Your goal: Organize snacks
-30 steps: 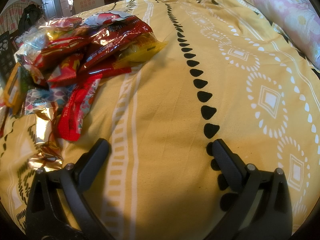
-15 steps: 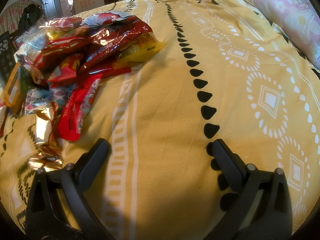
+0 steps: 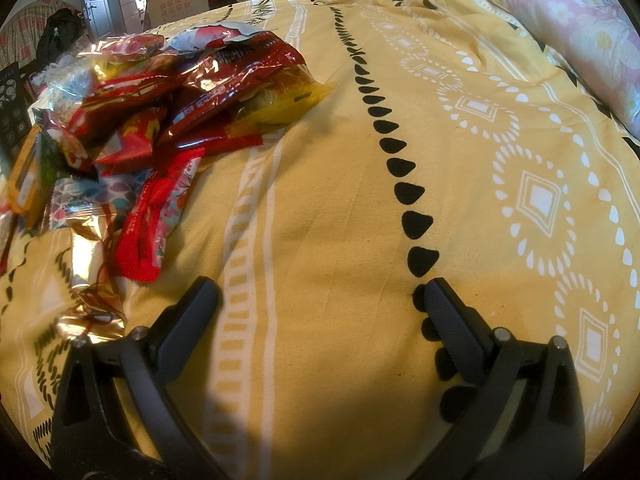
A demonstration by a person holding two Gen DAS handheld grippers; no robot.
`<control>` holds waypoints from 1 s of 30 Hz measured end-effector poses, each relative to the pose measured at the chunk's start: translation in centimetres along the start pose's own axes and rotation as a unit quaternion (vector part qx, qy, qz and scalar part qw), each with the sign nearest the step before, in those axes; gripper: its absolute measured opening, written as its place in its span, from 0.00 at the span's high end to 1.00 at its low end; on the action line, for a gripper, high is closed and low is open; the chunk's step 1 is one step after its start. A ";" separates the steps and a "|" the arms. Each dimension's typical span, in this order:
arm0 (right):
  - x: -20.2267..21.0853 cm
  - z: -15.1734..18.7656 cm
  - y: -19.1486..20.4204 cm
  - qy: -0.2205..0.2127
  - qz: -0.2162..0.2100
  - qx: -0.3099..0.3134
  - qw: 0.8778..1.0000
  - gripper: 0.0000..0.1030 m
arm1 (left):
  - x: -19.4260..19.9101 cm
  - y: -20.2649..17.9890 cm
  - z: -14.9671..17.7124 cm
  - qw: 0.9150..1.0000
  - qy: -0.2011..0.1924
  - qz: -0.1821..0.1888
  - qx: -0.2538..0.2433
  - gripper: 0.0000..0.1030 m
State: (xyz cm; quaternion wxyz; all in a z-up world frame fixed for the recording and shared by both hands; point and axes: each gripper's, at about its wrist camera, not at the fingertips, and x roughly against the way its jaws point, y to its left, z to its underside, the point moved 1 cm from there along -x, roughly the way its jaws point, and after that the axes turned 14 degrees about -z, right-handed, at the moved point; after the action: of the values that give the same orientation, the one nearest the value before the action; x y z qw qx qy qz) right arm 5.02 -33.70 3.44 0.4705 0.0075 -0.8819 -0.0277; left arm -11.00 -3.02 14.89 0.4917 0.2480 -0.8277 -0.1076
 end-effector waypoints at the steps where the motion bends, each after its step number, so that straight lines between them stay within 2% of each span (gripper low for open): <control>1: 0.0 0.0 0.0 0.000 0.000 0.000 1.000 0.00 | 0.0 0.0 0.0 1.000 0.000 0.000 0.000 0.00; 30: 0.0 0.0 0.0 0.000 0.000 0.000 1.000 0.00 | -0.5 -0.9 0.2 1.000 -0.003 -0.011 -0.009 0.00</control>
State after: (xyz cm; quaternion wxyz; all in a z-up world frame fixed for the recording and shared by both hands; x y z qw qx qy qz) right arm 5.01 -33.70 3.45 0.4705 0.0076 -0.8819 -0.0277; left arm -10.69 -3.52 14.02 0.4906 0.2522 -0.8254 -0.1206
